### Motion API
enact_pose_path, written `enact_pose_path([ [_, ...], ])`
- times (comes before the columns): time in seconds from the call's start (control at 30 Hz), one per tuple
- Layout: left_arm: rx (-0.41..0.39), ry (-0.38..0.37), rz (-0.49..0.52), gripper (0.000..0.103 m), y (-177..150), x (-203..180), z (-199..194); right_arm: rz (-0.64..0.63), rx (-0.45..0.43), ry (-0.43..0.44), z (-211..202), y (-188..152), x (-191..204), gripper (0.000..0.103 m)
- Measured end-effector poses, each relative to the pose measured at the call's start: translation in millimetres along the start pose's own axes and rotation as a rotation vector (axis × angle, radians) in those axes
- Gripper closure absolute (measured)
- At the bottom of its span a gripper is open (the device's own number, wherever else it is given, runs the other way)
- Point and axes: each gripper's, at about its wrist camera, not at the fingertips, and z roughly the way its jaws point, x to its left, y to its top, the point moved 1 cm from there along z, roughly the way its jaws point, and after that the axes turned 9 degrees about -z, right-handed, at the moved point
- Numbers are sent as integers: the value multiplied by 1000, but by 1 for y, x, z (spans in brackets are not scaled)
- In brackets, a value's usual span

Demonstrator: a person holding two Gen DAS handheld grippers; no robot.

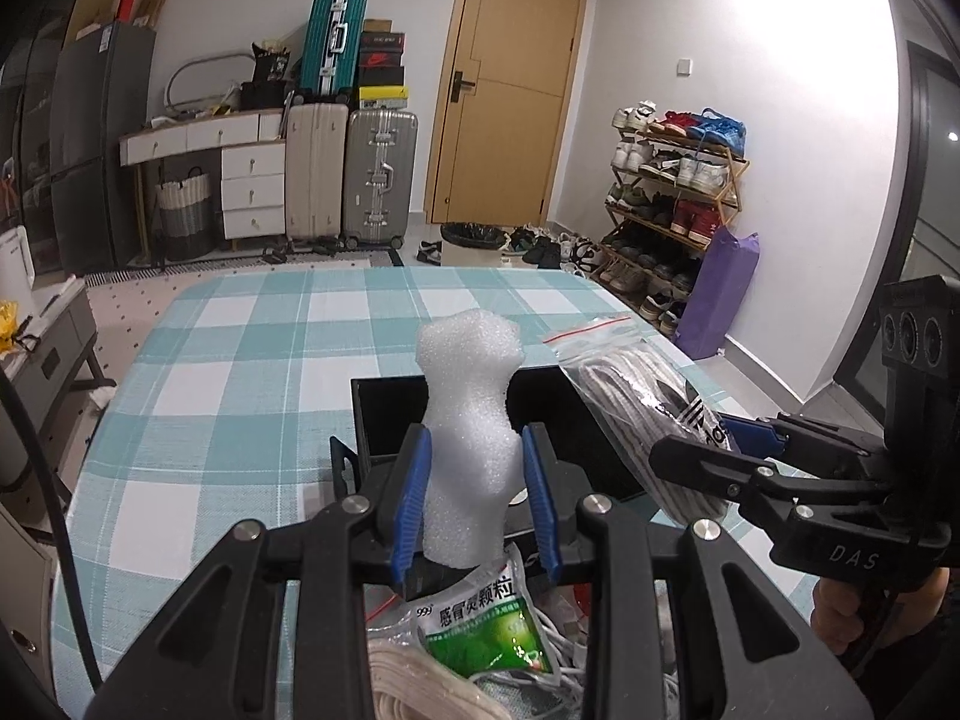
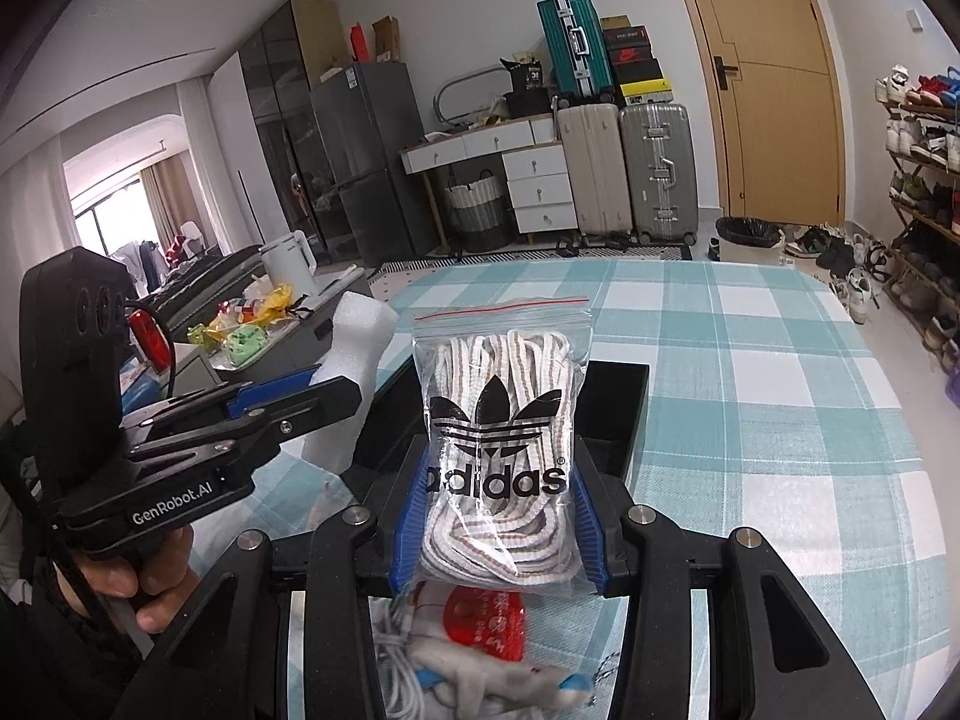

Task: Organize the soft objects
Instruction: 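Carry the foam piece and adidas bag over the black box with both grippers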

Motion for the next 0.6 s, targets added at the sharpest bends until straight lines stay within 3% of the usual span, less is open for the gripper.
enact_pose_path([
  [0.6,69,36,12,73,4,4,37,-21,52,-13,37,7,-14,60],
])
